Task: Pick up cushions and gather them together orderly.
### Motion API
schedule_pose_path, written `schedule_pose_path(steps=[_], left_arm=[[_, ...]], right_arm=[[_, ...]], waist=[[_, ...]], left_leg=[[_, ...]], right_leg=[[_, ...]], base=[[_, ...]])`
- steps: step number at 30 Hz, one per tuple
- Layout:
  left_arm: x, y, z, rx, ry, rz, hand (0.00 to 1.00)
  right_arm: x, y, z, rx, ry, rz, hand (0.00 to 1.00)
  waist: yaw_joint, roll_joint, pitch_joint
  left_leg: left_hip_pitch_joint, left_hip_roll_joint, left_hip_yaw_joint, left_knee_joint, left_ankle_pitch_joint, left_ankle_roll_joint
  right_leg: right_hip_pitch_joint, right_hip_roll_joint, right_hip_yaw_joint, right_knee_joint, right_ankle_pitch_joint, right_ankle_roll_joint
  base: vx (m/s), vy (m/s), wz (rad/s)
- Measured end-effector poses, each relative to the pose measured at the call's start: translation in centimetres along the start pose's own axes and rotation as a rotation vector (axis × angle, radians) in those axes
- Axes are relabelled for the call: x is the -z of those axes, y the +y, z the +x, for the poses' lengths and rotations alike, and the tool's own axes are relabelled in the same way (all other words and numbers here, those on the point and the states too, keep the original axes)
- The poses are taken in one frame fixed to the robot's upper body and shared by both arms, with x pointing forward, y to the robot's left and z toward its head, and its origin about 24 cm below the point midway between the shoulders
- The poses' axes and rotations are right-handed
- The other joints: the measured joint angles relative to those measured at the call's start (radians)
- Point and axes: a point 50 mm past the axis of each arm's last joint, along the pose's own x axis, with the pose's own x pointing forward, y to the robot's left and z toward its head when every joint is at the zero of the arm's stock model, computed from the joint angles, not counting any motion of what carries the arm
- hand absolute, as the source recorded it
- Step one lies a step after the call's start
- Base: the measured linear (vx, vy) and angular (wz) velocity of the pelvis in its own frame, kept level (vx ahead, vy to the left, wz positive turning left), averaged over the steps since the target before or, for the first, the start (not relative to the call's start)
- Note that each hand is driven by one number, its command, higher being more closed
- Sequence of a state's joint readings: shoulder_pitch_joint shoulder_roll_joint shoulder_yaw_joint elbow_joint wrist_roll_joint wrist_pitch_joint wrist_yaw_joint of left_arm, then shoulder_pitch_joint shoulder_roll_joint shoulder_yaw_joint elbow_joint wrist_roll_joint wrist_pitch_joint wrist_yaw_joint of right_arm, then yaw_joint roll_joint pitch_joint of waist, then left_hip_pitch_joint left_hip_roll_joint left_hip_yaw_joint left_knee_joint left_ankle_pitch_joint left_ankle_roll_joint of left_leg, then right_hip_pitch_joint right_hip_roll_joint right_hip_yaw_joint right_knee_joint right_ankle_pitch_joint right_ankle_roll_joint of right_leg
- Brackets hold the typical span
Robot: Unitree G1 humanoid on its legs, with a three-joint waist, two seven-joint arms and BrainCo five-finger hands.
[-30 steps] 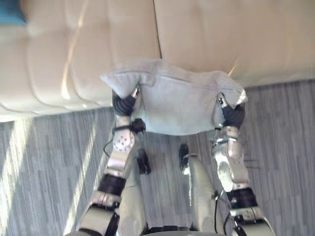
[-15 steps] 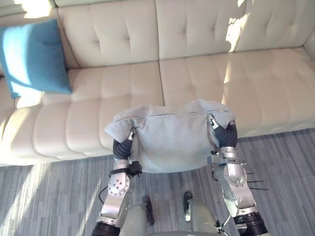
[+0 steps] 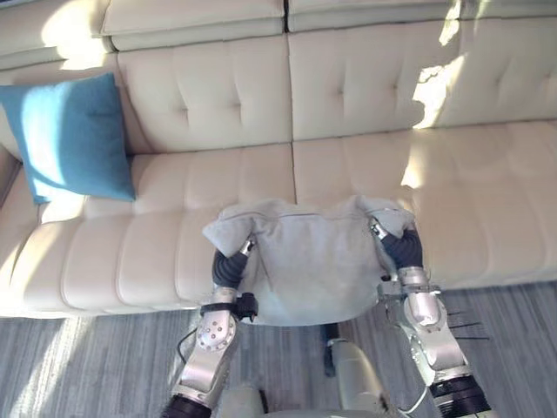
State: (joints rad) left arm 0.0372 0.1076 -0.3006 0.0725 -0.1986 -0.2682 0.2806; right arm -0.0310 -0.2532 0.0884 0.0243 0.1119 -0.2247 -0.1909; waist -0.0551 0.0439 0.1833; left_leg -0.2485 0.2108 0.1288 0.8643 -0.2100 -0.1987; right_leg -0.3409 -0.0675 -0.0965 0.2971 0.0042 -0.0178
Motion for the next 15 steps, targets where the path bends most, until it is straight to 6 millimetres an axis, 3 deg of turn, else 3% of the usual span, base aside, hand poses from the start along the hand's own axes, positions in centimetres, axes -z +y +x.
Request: schedule_pose_path(steps=[3,4,6,7,8,10,14,15], left_arm=[[0.3,-0.4,-0.1,0.034,0.015,-0.008,1.0],[0.3,-0.5,0.0,0.049,0.011,-0.007,1.0],[0.0,-0.6,0.3,0.06,-0.001,-0.005,1.0],[0.0,-0.7,0.3,0.061,-0.002,-0.007,1.0],[0.0,-0.7,0.3,0.062,-0.002,-0.005,1.0],[-0.1,-0.2,0.5,0.066,-0.005,0.024,1.0],[-1.0,0.5,1.5,0.052,-0.045,0.059,1.0],[-2.2,0.8,2.6,0.036,-0.102,0.088,1.0]], right_arm=[[-0.6,-0.5,0.1,0.021,-0.028,0.001,1.0],[-1.3,-0.7,0.2,0.029,-0.059,0.004,1.0],[-1.6,-0.8,0.6,0.032,-0.079,0.002,1.0],[-1.6,-0.8,0.5,0.032,-0.077,0.0,1.0],[-1.4,-0.9,0.5,0.031,-0.07,-0.011,1.0],[-1.1,-0.4,0.4,0.034,-0.053,0.004,1.0],[-1.9,1.0,1.9,0.004,-0.1,-0.034,1.0],[-2.8,1.9,3.2,-0.005,-0.142,-0.051,1.0]], waist=[[0.01,0.001,0.0],[0.016,0.008,-0.004],[0.017,0.016,-0.007],[0.016,0.023,-0.009],[0.019,0.058,-0.013],[0.016,0.029,-0.014],[0.021,0.023,-0.013],[0.02,0.02,-0.011]], left_leg=[[-0.041,0.035,0.1,0.034,-0.042,0.073],[-0.067,0.03,0.123,-0.047,-0.06,0.102],[-0.086,-0.007,0.114,-0.281,-0.056,0.104],[-0.082,-0.014,0.109,-0.357,-0.028,0.102],[-0.07,-0.015,0.081,-0.504,0.119,0.14],[-0.056,-0.055,0.105,-0.541,0.131,0.139],[-0.061,-0.099,0.166,-0.581,0.137,0.16],[-0.086,-0.102,0.178,-0.58,0.138,0.164]], right_leg=[[0.119,-0.008,-0.014,-0.095,-0.005,0.0],[0.14,-0.013,-0.014,-0.128,-0.009,-0.003],[0.142,-0.023,-0.014,-0.149,0.003,0.025],[0.141,-0.022,-0.013,-0.149,0.003,0.032],[0.138,0.009,0.0,-0.147,-0.004,0.058],[0.123,-0.025,0.036,-0.153,0.006,0.075],[0.089,-0.063,0.103,-0.195,0.035,0.11],[0.063,-0.065,0.129,-0.21,0.052,0.114]], base=[[0.29,-0.019,0.17],[0.15,0.066,0.04],[0.14,0.131,0.0],[0.15,0.23,-0.25],[0.09,0.192,-0.28],[0.12,0.226,-0.2],[0.06,0.165,-0.26],[-0.02,0.067,-0.29]])
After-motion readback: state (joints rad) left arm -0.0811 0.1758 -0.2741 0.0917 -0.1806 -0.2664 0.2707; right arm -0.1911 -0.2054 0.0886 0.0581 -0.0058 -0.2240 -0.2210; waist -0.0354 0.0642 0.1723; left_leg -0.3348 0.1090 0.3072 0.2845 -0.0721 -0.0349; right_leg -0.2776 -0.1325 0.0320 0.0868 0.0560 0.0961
